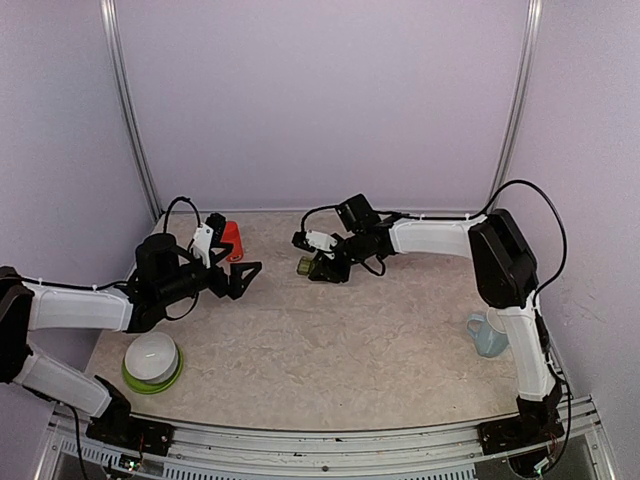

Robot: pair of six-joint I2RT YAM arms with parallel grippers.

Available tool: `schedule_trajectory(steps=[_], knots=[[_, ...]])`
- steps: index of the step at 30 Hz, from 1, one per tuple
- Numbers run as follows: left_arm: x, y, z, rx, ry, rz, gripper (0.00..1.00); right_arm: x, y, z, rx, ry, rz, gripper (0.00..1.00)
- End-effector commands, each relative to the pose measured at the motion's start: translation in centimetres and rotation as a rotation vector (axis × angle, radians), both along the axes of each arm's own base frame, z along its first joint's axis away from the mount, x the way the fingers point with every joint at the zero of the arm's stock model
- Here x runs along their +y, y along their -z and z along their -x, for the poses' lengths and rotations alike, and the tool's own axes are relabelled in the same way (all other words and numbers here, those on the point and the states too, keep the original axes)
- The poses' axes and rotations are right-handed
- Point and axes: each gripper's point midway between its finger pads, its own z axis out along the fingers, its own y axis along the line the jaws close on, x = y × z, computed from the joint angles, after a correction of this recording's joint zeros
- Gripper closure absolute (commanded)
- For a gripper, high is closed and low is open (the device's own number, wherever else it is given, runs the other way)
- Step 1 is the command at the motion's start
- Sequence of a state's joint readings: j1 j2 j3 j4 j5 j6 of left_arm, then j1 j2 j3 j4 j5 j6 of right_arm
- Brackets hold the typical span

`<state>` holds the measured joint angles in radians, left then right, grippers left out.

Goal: Sort the pills into containers
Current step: Place the pill container at the center of the board.

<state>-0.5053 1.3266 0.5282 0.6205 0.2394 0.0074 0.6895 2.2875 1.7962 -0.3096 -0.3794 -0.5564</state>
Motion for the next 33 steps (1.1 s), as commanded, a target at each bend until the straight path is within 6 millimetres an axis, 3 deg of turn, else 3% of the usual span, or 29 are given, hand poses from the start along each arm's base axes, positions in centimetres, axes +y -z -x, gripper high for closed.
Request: schedule_trajectory(steps=[1,14,23,33], knots=[[0.7,-1.2,0.0,-0.049,-0.016,0.024,0.01,0.0,0.6,-1.0,-0.019,0.006,0.013,0.65],[1.6,-0.8,-0.4,-0.046,-0.046,0.034,0.01,0.0,2.9,-2.7,-0.052,0.022,0.073,0.64],[2.0,-0.6,-0.6,-0.038,-0.052,0.046,0.01,-0.5,4.9,-2.3,-0.05,-0.013,0.125,0.63],[2.2,-0.6,-0.7,-0.036,-0.056,0.053,0.01,-0.9,5.4,-1.5,-0.025,-0.049,0.134,0.56]])
